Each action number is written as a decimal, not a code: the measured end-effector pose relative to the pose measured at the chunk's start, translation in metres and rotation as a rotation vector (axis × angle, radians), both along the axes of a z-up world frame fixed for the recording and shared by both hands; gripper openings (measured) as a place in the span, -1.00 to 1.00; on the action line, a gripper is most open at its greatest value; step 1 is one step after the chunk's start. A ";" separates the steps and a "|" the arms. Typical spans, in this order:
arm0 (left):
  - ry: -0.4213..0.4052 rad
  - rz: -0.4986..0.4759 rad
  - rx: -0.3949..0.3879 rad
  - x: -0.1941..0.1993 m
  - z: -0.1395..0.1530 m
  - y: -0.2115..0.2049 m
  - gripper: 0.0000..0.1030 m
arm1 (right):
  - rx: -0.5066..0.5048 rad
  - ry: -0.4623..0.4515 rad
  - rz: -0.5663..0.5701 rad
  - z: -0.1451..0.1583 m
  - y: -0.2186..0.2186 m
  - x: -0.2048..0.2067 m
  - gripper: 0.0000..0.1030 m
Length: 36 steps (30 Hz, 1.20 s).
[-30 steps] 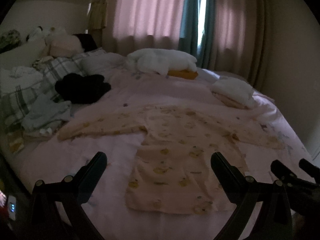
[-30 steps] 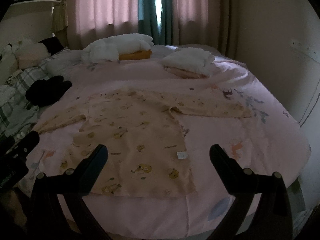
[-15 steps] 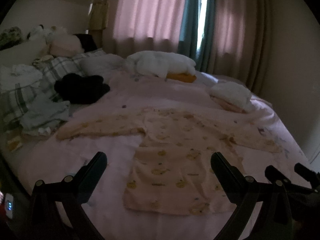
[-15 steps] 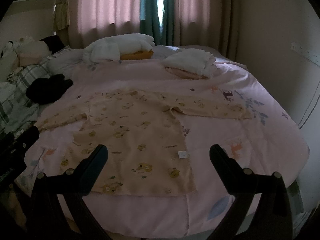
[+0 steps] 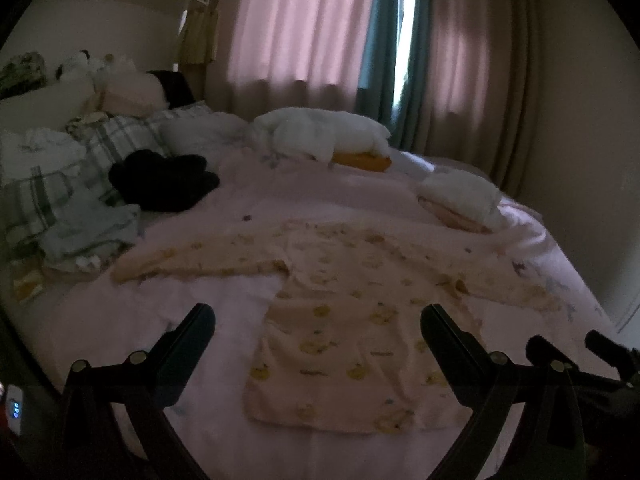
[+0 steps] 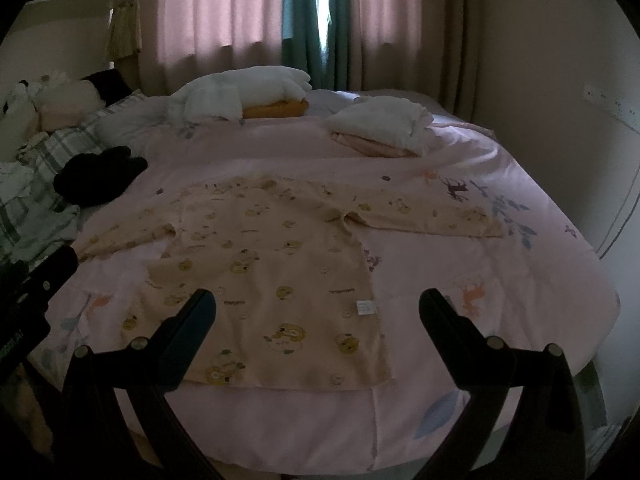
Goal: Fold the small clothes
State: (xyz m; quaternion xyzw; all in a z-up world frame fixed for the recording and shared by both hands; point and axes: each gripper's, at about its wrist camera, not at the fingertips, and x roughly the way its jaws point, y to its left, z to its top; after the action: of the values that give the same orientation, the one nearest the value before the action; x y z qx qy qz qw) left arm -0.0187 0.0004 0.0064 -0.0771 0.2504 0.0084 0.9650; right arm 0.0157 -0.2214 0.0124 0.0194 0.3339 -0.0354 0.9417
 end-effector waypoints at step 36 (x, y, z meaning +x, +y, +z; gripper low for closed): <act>-0.004 0.007 0.039 -0.004 0.004 -0.006 0.95 | -0.012 -0.009 0.029 0.006 -0.003 -0.002 0.94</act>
State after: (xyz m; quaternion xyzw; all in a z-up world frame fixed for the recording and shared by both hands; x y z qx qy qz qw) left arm -0.0228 -0.0052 0.0108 -0.0593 0.2482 0.0164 0.9667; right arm 0.0135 -0.2248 0.0183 0.0091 0.3297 -0.0235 0.9438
